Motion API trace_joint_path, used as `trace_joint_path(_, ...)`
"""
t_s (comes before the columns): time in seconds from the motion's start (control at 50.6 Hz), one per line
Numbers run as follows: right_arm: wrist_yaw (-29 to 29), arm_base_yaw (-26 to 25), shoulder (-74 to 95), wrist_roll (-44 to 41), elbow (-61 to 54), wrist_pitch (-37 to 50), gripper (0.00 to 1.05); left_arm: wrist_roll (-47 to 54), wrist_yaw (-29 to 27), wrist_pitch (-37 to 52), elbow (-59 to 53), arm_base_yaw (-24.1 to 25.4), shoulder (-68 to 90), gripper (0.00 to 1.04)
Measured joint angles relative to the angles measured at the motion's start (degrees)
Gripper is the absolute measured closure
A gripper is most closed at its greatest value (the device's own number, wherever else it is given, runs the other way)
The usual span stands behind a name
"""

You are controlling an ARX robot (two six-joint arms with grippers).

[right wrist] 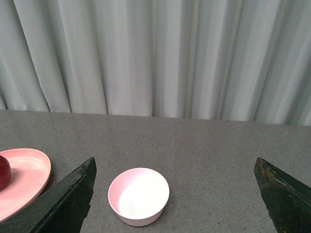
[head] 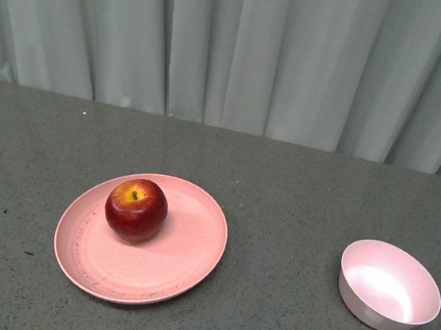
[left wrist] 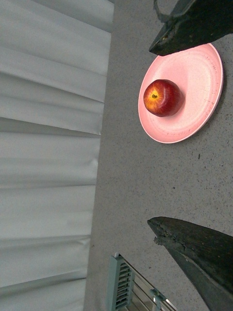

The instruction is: Move apple from plate to bowl

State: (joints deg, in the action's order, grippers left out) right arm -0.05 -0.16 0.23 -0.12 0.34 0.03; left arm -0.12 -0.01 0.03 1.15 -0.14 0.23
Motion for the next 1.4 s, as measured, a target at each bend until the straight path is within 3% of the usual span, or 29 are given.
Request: trace_joint_path(1.403,0.0,0.0,0.02,0.0,0.0,0.0,0.09,0.0,-0.02,0.0,0.0,0.0,0.0,0.07)
